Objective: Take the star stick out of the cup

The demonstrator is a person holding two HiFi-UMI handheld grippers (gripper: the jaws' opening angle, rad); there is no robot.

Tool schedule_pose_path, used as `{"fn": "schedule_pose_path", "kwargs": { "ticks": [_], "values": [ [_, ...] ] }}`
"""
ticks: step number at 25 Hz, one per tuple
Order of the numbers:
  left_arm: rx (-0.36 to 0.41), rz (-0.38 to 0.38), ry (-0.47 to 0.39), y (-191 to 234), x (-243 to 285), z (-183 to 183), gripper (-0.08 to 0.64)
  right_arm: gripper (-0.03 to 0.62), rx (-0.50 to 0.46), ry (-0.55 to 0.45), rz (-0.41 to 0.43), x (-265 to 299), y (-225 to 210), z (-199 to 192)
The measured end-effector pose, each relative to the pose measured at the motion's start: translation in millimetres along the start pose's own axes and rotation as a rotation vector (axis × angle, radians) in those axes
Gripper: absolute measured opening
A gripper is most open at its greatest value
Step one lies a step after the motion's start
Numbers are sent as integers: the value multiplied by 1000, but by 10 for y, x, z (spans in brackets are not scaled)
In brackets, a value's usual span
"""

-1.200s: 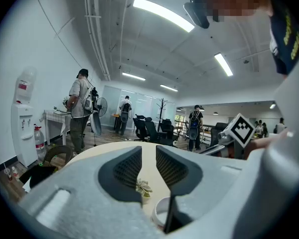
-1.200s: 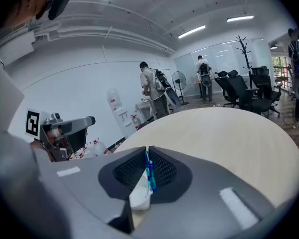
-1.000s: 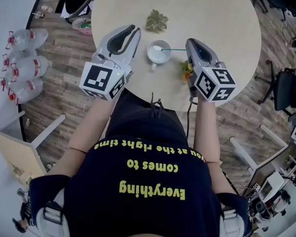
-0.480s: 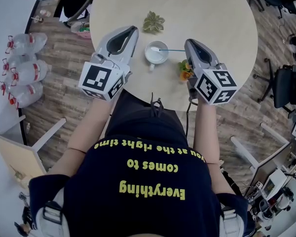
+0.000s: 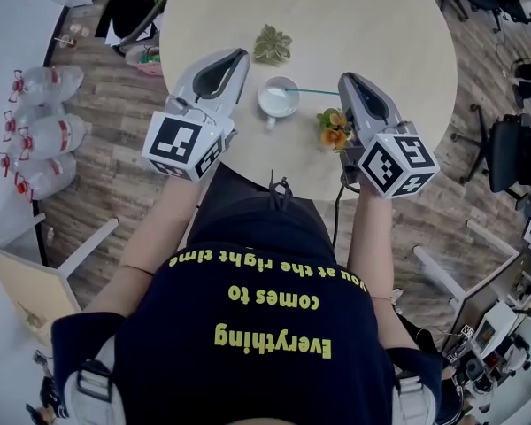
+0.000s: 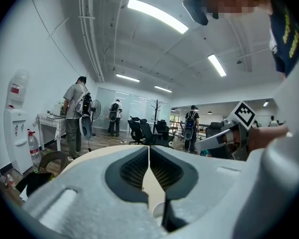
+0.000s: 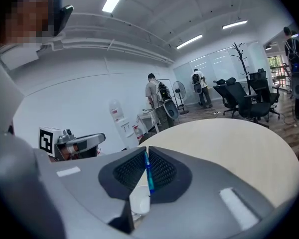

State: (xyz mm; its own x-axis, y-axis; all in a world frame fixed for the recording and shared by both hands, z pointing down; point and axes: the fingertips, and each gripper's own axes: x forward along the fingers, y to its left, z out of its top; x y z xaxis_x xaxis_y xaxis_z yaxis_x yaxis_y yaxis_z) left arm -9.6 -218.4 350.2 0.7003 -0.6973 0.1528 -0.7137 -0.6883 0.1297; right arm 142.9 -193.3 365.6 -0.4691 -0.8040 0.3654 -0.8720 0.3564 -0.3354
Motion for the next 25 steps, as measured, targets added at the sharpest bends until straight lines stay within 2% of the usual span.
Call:
{"fn": "schedule_pose_path", "kwargs": {
  "ticks": [6,13,16,25],
  "values": [
    [12,6,-8,32,-32,51,3,26,10,-72,-4,-86,14,195],
    [26,23,-26,56,-55,120,2,26,-82,-234,-33,-307,90,555],
    [31,28,-34,62,-59,153,2,26,-108,-288,-62,-393,80,666],
    [53,37,-60,78,-65,268,2,25,-226,-365,-173,-543,33,741]
  ]
}}
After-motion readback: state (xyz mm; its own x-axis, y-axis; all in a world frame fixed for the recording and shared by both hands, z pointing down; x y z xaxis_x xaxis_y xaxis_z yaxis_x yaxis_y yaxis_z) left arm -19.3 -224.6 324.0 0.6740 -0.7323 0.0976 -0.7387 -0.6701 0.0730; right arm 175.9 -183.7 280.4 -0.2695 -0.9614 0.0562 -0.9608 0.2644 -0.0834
